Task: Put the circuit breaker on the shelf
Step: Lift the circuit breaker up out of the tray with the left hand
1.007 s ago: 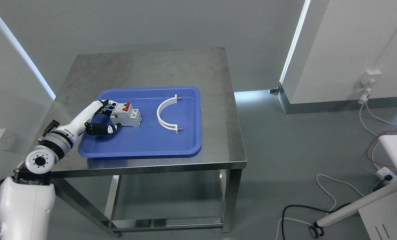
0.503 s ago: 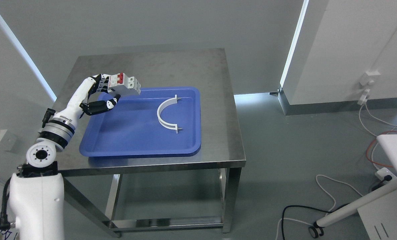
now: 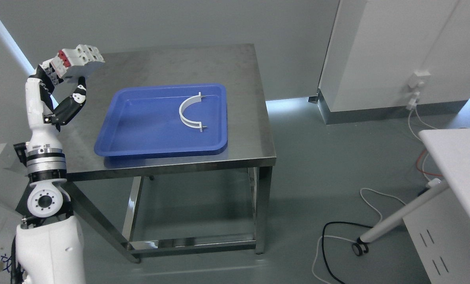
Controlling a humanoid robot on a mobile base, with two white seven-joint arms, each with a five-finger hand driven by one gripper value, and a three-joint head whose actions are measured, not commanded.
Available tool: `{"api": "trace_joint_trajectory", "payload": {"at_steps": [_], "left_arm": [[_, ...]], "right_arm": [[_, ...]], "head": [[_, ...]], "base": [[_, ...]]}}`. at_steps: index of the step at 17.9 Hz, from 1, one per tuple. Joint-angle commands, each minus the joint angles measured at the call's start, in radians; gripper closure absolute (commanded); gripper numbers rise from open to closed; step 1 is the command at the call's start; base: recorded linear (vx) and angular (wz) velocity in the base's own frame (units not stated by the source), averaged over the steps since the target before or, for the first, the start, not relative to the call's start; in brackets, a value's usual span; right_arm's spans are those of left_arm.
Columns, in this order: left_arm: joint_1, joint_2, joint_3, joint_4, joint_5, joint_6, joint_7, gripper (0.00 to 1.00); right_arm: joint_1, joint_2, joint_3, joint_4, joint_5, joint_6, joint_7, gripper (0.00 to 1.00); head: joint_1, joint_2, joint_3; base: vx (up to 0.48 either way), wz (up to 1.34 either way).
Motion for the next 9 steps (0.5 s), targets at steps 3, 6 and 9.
{"api": "trace_joint_trajectory", "payload": {"at_steps": [3, 6, 9], "left_arm": [[0.049, -0.03, 0.074, -0.173, 0.05, 0.029, 0.007, 0.77], [0.047, -0.03, 0.091, -0.175, 0.05, 0.035, 0.007, 0.77], [0.029, -0.03, 0.117, -0.175, 0.05, 0.064, 0.007, 0.77]], "right_arm": [[0.0, -0.017, 0.02, 0.0, 0.0, 0.031, -0.001, 0.0], [0.0, -0.017, 0.02, 0.0, 0.0, 0.031, -0.001, 0.0], [0.0, -0.017, 0.02, 0.0, -0.001, 0.031, -0.001, 0.0]], "head": [[0.0, 0.0, 0.0], [0.0, 0.0, 0.0], [0.0, 0.0, 0.0]], "base": [[-0.316, -0.43], [-0.264, -0.51], [-0.28, -0.3]]}}
